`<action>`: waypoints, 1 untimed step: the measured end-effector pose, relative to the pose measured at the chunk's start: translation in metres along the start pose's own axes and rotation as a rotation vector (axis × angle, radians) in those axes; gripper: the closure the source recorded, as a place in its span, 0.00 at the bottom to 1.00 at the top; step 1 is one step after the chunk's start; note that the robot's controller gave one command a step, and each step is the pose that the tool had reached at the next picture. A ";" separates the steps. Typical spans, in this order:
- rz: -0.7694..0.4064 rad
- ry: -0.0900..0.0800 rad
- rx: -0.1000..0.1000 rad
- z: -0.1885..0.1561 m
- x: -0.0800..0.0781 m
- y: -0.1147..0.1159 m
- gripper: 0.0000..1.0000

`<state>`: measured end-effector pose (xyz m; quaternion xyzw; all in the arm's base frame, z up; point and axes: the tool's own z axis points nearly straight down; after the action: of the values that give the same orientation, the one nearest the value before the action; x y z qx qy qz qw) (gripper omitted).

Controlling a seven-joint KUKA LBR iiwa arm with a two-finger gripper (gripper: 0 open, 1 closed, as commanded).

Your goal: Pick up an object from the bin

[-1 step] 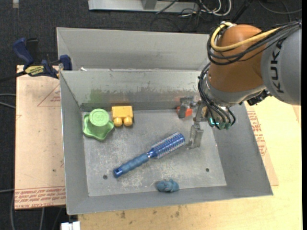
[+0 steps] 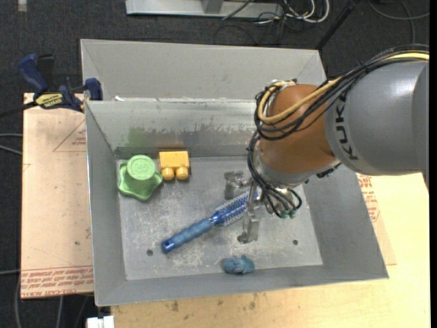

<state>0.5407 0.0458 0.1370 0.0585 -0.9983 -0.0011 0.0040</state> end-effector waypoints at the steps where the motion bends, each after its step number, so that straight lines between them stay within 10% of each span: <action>1: -0.127 -0.010 0.003 0.068 -0.069 -0.024 0.00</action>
Offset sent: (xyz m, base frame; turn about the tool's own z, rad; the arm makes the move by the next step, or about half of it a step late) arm 0.0704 -0.0150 -0.0651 -0.1294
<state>0.6118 0.0306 0.0687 0.1215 -0.9926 -0.0004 -0.0011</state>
